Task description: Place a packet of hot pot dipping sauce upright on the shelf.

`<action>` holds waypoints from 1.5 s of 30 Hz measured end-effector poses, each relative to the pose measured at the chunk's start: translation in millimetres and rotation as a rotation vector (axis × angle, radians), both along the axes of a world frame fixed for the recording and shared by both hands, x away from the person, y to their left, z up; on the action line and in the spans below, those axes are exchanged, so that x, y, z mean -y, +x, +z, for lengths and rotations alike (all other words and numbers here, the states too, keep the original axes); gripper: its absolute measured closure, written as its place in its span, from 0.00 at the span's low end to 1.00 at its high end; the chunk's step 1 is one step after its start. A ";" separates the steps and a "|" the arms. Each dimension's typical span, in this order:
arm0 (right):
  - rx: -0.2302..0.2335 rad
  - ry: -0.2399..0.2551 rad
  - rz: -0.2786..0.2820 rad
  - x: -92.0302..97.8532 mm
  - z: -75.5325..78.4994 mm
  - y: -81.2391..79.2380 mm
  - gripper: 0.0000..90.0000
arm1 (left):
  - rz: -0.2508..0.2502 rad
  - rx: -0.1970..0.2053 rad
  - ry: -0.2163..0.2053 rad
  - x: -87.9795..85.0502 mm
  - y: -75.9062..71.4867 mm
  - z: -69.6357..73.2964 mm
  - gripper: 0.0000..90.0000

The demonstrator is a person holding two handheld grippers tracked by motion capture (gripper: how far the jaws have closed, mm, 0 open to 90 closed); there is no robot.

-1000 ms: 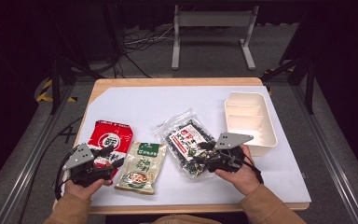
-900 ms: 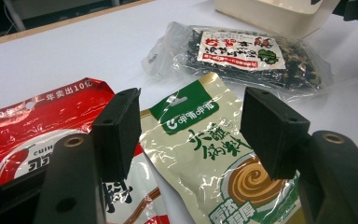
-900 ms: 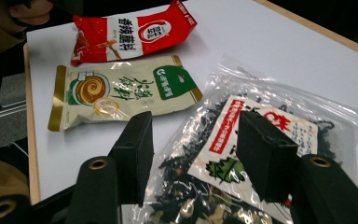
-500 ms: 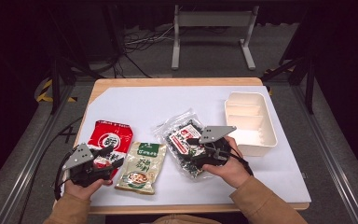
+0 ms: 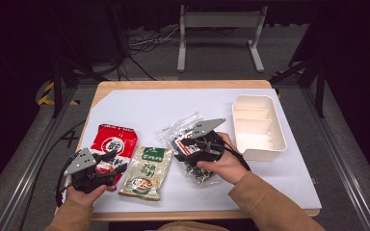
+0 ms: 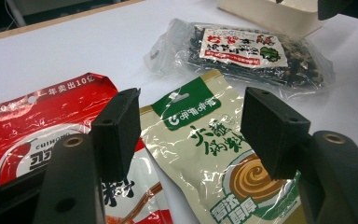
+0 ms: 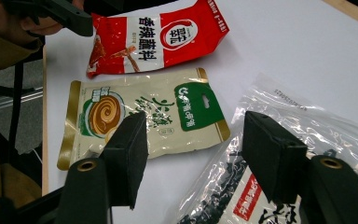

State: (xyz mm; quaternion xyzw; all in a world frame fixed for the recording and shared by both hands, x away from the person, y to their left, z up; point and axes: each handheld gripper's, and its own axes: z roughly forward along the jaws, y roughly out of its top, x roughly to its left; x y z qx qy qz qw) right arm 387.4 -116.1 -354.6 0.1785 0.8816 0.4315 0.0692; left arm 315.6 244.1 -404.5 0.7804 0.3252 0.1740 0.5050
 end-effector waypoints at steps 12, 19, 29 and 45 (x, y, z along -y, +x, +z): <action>-0.074 -0.017 0.009 -16.7 -4.6 22.0 0.44 | 0.025 -0.008 0.001 -5.4 -5.3 -1.2 0.42; -0.125 -0.026 0.011 -30.2 -15.4 36.7 0.44 | 0.042 -0.015 -0.001 -9.7 -9.6 -1.9 0.42; -0.182 -0.057 0.002 -42.6 -34.5 53.5 0.44 | 0.042 -0.020 0.006 -9.8 -9.2 -2.5 0.42; -0.238 -0.112 -0.005 -58.6 -53.3 65.3 0.43 | 0.033 -0.033 0.013 -8.3 -7.0 -4.2 0.41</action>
